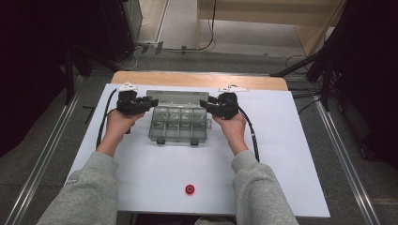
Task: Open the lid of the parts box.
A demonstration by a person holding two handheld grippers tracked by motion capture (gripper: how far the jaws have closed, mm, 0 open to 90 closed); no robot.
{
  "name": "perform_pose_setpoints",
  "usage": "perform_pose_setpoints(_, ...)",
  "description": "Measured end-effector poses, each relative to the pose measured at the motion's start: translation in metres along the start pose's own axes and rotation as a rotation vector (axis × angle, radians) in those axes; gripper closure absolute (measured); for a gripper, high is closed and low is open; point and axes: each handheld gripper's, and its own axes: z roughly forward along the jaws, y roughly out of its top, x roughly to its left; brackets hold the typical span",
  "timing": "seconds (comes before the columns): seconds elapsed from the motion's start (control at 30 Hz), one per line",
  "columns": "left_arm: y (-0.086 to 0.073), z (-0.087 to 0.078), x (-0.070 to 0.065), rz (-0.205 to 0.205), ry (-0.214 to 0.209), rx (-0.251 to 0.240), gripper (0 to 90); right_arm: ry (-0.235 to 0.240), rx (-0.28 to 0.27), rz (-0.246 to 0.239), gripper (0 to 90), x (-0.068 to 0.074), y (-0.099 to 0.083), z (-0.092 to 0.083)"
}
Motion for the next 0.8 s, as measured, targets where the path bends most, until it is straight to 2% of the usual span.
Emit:
perform_pose_setpoints(0.57, 0.0, 0.008, 0.003, -0.022, 0.018, -0.013, 59.9, -0.011, -0.025, 0.014, 57.4, -0.005, -0.003, 0.013)
perform_pose_setpoints(0.63, 0.0, 0.009, 0.004, -0.028, 0.017, -0.014, 59.9, -0.005, -0.004, 0.019, 57.1, -0.006, -0.002, 0.015)
perform_pose_setpoints(0.8, -0.002, 0.013, 0.005, -0.031, 0.026, -0.022, 59.9, -0.015, 0.002, 0.02, 57.2, -0.007, 0.002, 0.018)
